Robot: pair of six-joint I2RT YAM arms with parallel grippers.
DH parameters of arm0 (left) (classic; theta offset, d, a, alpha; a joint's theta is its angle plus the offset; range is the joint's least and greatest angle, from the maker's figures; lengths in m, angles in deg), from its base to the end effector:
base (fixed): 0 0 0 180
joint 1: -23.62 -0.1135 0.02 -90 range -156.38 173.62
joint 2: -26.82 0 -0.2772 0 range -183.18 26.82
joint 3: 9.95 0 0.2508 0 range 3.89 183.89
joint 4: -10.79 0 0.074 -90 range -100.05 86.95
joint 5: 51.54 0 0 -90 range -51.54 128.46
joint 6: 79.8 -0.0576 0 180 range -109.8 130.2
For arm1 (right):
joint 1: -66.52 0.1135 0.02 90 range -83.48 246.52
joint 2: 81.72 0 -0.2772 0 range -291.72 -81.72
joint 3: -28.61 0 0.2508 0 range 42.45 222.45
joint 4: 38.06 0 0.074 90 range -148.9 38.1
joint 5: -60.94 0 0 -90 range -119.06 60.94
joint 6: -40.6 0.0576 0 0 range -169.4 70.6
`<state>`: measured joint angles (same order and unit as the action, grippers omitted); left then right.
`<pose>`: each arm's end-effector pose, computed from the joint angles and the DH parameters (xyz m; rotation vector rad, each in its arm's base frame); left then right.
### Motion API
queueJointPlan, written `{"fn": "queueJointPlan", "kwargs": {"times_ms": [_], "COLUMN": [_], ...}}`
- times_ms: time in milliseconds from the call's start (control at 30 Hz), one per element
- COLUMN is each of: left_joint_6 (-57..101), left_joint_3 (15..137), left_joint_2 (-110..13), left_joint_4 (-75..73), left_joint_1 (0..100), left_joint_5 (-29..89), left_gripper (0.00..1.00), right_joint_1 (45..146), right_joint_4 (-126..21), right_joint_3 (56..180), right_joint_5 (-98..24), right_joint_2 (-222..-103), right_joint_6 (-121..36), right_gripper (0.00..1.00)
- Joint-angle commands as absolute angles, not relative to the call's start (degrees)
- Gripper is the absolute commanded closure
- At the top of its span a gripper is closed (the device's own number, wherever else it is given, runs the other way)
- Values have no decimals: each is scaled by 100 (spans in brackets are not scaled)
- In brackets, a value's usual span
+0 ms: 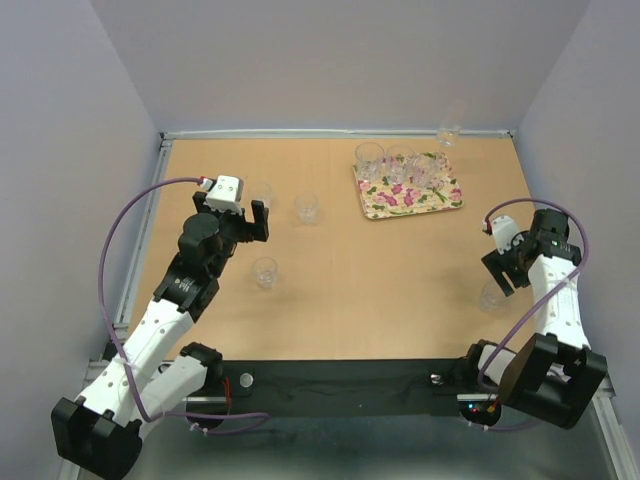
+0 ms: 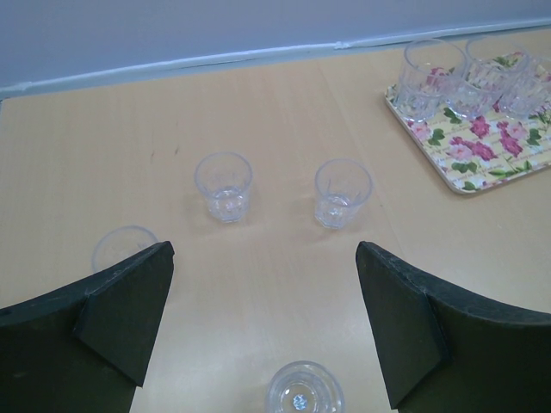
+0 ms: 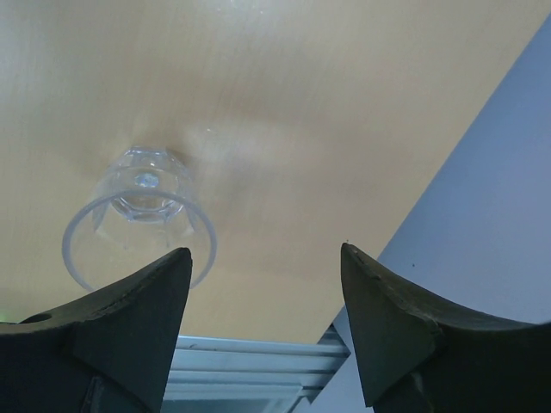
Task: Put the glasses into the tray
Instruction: Grab a glass with a robot arm
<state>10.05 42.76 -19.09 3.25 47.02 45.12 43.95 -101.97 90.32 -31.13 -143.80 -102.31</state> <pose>0.1930 -0.0762 0.3406 0.2344 1.5707 -0.2250 0.1837 -0.0741 0.2383 -0.7291 2.6457 -0.3443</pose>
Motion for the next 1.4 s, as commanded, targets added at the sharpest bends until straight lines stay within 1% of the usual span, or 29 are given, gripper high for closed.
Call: {"fn": "queueJointPlan", "kwargs": {"times_ms": [0, 200, 300, 400, 500, 567, 600, 633, 667, 900, 1000, 1033, 1067, 1100, 1367], "left_joint_6": [993, 993, 993, 1002, 993, 1002, 993, 1002, 993, 985, 993, 1002, 993, 1002, 1160], "left_joint_3": [4203, 4203, 4203, 4212, 4203, 4203, 4212, 4203, 4212, 4212, 4212, 4221, 4229, 4230, 4361], "left_joint_2": [-1880, -1880, -1871, -1854, -1836, -1827, -1819, -1810, -1801, -1704, -1652, -1608, -1581, -1529, -1195], "left_joint_4": [661, 670, 670, 679, 688, 697, 697, 705, 705, 723, 714, 723, 723, 723, 346], "left_joint_1": [4691, 4691, 4691, 4691, 4691, 4691, 4691, 4691, 4691, 4691, 4691, 4691, 4691, 4691, 4691], "left_joint_5": [4488, 4479, 4462, 4453, 4427, 4400, 4365, 4365, 4356, 4286, 4242, 4225, 4216, 4189, 4119], "left_gripper": [1, 1, 1, 1, 1, 1, 1, 1, 1, 1, 1, 1, 1, 1, 1], "right_joint_1": [4156, 4103, 4077, 4050, 4015, 3989, 3971, 3963, 3954, 3927, 3927, 3919, 3919, 3919, 3919], "right_joint_4": [-9928, -9919, -9910, -9884, -9849, -9849, -9849, -9849, -9849, -9849, -9849, -9857, -9857, -9857, -9866], "right_joint_3": [9254, 9167, 9044, 8982, 8938, 8912, 8903, 8885, 8850, 8718, 8701, 8701, 8701, 8701, 9095], "right_joint_5": [-3829, -4022, -4137, -4146, -4163, -4198, -4190, -4198, -4216, -4321, -4339, -4348, -4365, -4409, -4778], "right_joint_2": [-14526, -14798, -14869, -14957, -15062, -15071, -15088, -15089, -15106, -15115, -15115, -15106, -15080, -15071, -15088], "right_joint_6": [-10372, -10319, -10328, -10319, -10319, -10310, -10319, -10310, -10319, -10284, -10240, -10240, -10214, -10205, -9749], "right_gripper": [26, 35, 37, 44, 53, 57, 60, 60, 62, 72, 84, 93, 98, 99, 100]}}
